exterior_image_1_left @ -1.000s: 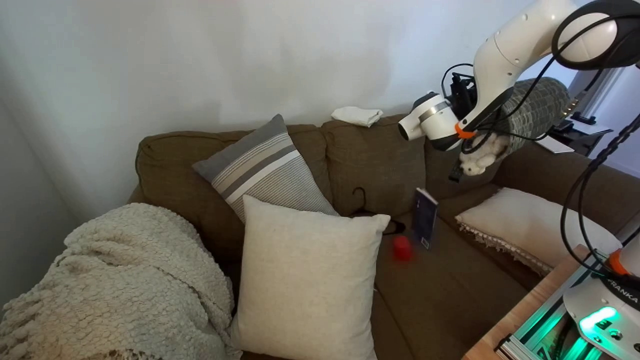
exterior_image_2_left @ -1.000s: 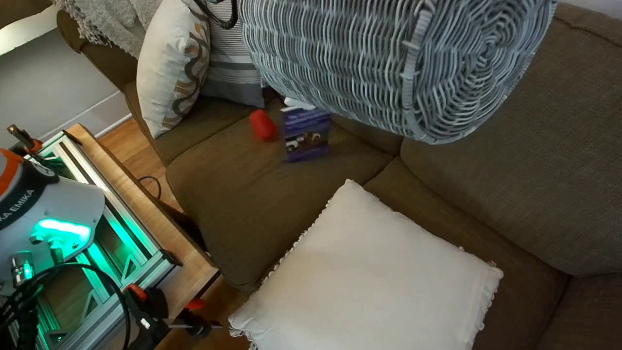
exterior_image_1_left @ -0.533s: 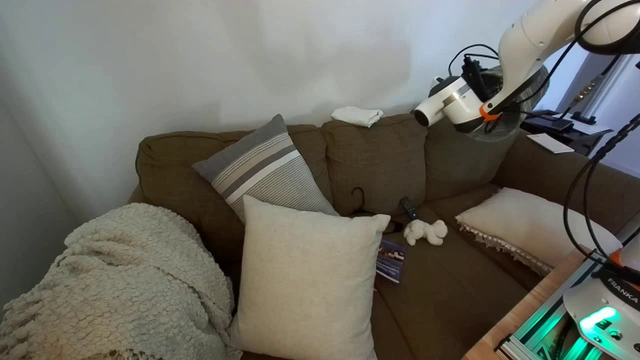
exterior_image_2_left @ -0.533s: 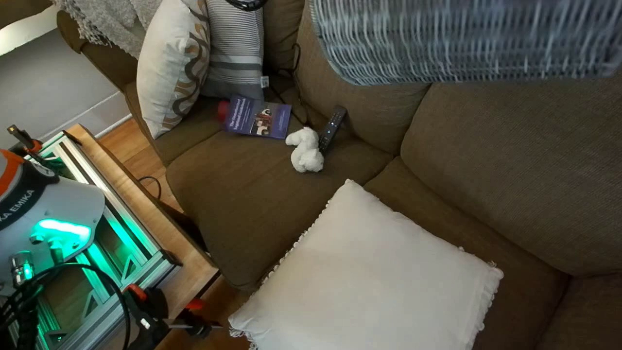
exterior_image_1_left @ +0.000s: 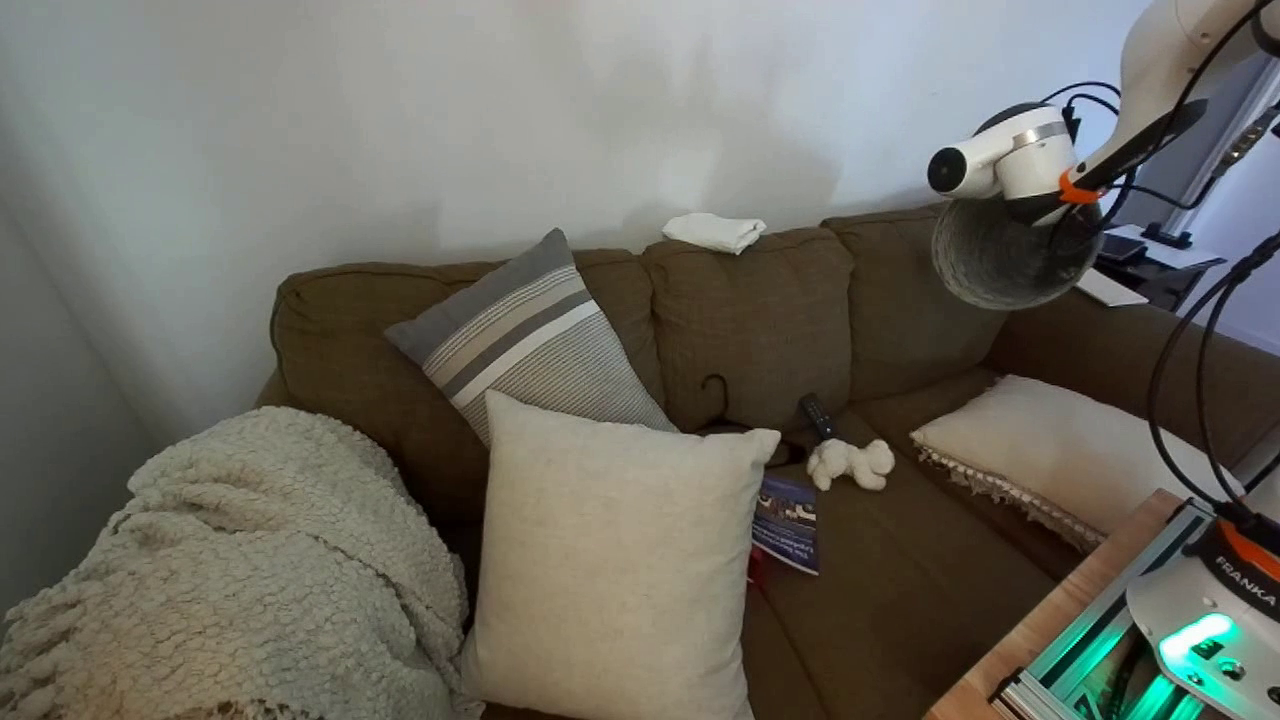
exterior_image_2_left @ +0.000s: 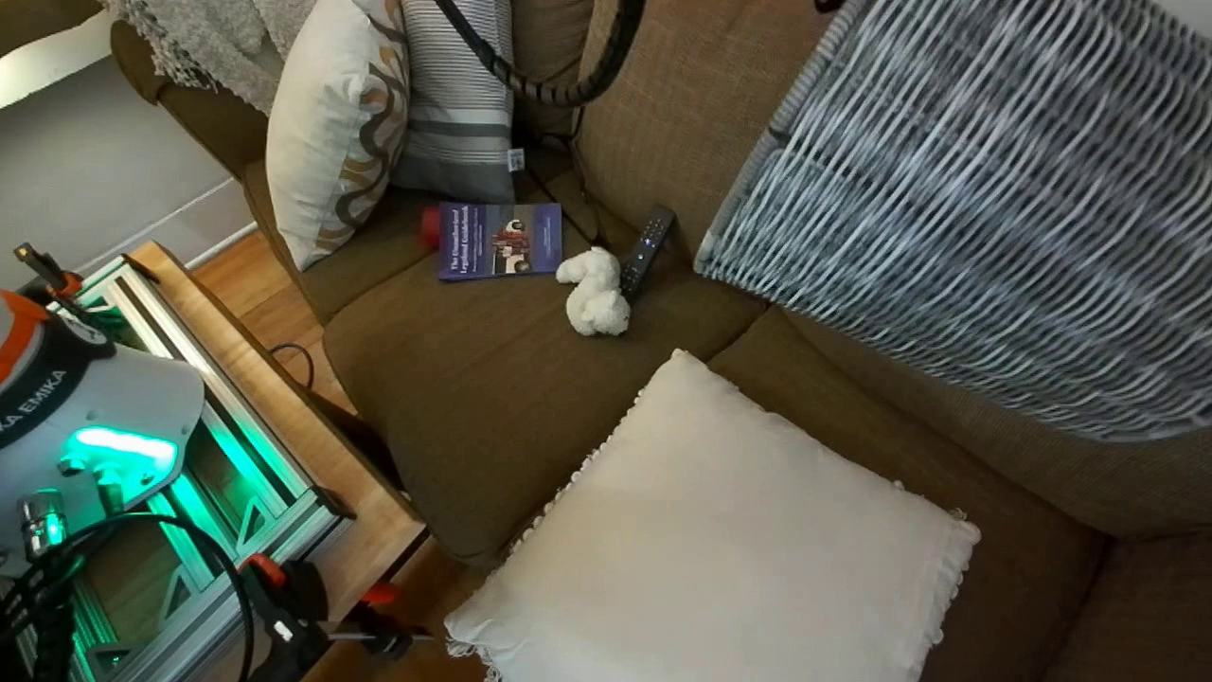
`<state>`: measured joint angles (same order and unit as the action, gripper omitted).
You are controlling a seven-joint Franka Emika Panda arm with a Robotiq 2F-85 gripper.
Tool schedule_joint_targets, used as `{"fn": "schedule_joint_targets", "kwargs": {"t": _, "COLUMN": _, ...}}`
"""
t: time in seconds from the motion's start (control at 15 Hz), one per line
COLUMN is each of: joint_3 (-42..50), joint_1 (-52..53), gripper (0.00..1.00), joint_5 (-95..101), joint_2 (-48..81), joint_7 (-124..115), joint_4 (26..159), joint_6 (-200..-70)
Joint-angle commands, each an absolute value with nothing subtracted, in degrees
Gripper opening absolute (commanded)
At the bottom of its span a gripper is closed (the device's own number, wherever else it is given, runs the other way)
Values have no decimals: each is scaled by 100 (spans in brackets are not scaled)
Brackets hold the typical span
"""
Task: Pour out the contents from the basket
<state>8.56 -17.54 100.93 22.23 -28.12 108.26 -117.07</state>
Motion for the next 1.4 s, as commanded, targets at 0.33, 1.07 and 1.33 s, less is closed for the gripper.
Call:
{"fn": "schedule_joint_targets", "kwargs": {"t": 0.33, "joint_3": 977, "joint_1": -2108, "gripper": 3, "joint_5": 7943, "joint_2": 1779, "joint_7": -2601, "joint_4": 11080, "joint_6": -14181}}
{"fn": "schedule_joint_targets", "kwargs": {"t": 1.07, "joint_3": 759, "joint_1": -2866, "gripper": 3, "joint_5": 4052, "joint_2": 2740, "joint_7": -1100, "joint_4": 11442, "joint_6": -17248}}
{"fn": "schedule_joint_targets", "kwargs": {"t": 1.33, "joint_3": -631, "joint_1": -4046, "gripper": 3, "joint_5": 2790, "joint_2": 3021, "joint_7": -105, "joint_4": 11910, "joint_6": -17797}}
